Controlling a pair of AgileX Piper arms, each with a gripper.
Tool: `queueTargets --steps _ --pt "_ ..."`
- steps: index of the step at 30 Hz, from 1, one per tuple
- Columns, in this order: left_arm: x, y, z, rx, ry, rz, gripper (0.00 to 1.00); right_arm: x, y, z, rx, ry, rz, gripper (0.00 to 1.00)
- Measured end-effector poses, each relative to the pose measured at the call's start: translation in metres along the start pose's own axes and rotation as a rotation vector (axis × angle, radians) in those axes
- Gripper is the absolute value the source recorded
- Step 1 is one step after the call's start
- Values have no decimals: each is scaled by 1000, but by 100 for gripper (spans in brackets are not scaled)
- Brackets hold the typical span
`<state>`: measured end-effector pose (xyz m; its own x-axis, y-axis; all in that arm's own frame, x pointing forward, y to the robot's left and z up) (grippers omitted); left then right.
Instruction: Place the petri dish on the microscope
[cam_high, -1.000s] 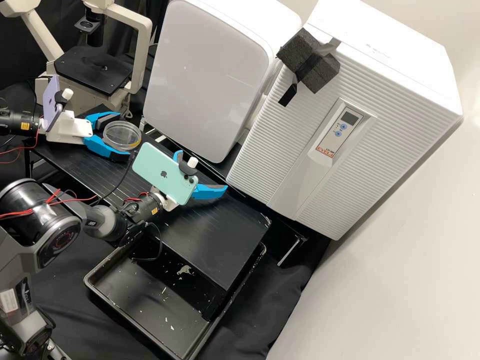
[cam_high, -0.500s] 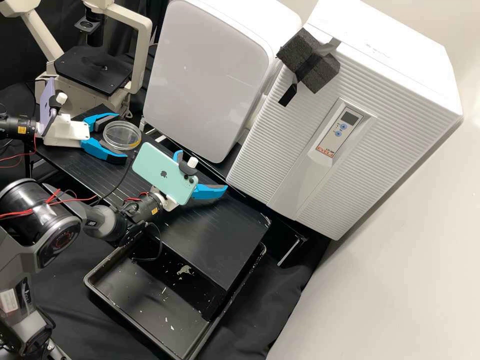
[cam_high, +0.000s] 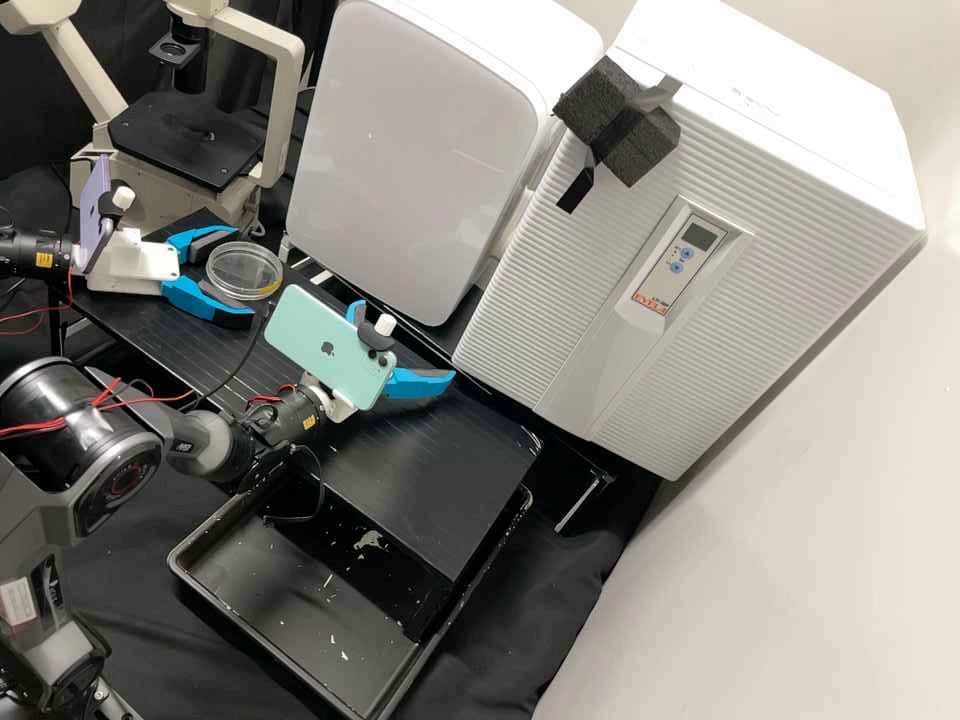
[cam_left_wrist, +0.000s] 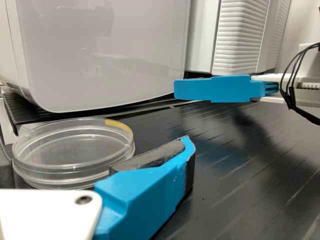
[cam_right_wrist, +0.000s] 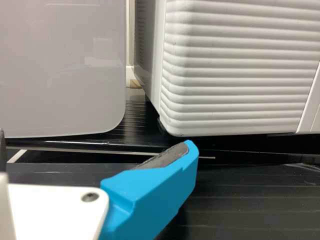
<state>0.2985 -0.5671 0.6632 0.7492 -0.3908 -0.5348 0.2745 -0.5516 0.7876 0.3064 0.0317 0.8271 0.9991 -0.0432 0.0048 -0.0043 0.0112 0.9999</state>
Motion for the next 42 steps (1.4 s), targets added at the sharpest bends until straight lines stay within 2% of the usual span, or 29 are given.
queueTargets --steps 42 --pt "0 2 -3 -13 17 9 0 0 0 0 0 0 0 100"
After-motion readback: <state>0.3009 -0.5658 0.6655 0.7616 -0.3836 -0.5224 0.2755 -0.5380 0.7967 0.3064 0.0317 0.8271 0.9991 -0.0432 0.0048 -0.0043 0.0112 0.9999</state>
